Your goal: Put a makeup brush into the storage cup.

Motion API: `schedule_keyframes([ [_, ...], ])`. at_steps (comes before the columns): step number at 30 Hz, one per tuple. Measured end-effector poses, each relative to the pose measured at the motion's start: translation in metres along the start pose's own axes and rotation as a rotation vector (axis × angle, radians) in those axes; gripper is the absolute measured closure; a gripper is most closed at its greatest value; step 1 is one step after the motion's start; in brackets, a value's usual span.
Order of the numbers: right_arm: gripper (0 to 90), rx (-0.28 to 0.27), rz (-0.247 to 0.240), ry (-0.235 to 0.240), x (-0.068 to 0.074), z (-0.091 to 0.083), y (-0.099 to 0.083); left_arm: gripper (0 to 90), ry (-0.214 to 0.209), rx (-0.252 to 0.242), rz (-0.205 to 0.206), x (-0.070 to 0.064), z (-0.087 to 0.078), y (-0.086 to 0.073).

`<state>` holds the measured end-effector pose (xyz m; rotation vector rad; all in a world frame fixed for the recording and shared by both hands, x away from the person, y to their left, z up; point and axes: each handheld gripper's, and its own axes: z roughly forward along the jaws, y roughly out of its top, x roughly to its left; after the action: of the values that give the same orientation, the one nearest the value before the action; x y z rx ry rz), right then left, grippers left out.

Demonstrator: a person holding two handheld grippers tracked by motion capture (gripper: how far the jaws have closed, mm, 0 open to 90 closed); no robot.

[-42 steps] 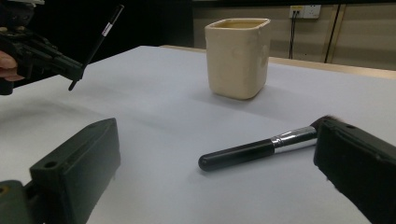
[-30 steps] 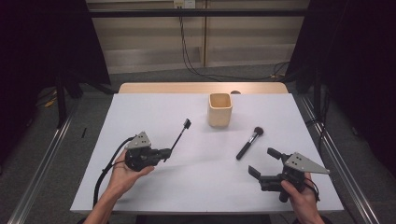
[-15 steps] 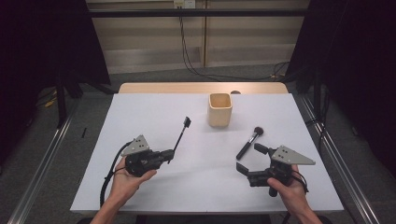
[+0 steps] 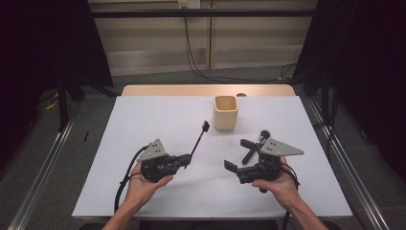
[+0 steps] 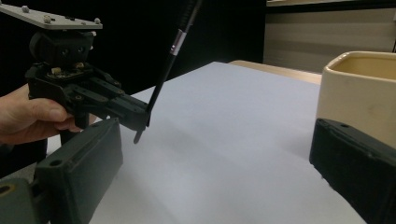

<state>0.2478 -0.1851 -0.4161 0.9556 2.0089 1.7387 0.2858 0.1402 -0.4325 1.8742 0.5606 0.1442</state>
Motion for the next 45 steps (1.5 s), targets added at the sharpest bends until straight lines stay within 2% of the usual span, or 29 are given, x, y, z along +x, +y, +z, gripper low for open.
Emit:
schedule_keyframes([
  [6, 4.1, 0.006, -0.008, 0.03, 0.003, 0.015, 0.008, 85.8, -0.01, -0.007, 0.012, -0.003, 0.008, 0.006],
  [8, 4.6, 0.009, -0.011, 0.034, 0.004, 0.02, 0.011, 85.8, -0.019, -0.014, 0.004, -0.004, 0.012, 0.008],
  [12, 7.1, 0.012, -0.02, 0.04, 0.005, 0.028, 0.016, 85.8, -0.029, -0.007, 0.018, -0.005, 0.018, 0.012],
  [16, 13.4, -0.01, -0.023, 0.041, 0.004, 0.033, 0.019, 85.8, -0.041, -0.022, 0.025, -0.008, 0.023, 0.016],
  [18, 18.4, -0.025, -0.026, 0.041, 0.005, 0.036, 0.02, 85.8, -0.046, -0.024, 0.023, -0.01, 0.025, 0.016],
  [20, 26.2, -0.019, -0.008, 0.068, 0.005, 0.039, 0.02, 85.8, -0.048, -0.029, 0.019, -0.011, 0.027, 0.014],
  [24, 36.9, -0.008, -0.019, 0.07, 0.004, 0.043, 0.019, 85.8, -0.055, -0.039, 0.01, -0.012, 0.028, 0.014],
  [29, 51.3, -0.008, -0.02, 0.067, 0.003, 0.044, 0.017, 85.8, -0.059, -0.03, 0.02, -0.014, 0.03, 0.012],
  [35, 69.9, -0.013, -0.011, 0.093, 0.002, 0.044, 0.016, 85.8, -0.068, -0.015, 0.036, -0.014, 0.03, 0.011],
  [40, 78.4, -0.013, -0.003, 0.103, 0.001, 0.045, 0.015, 85.7, -0.071, -0.011, 0.04, -0.015, 0.031, 0.008],
  [45, 81.1, -0.01, 0.005, 0.11, 0.002, 0.046, 0.014, 85.7, -0.063, -0.01, 0.059, -0.014, 0.033, 0.007],
])
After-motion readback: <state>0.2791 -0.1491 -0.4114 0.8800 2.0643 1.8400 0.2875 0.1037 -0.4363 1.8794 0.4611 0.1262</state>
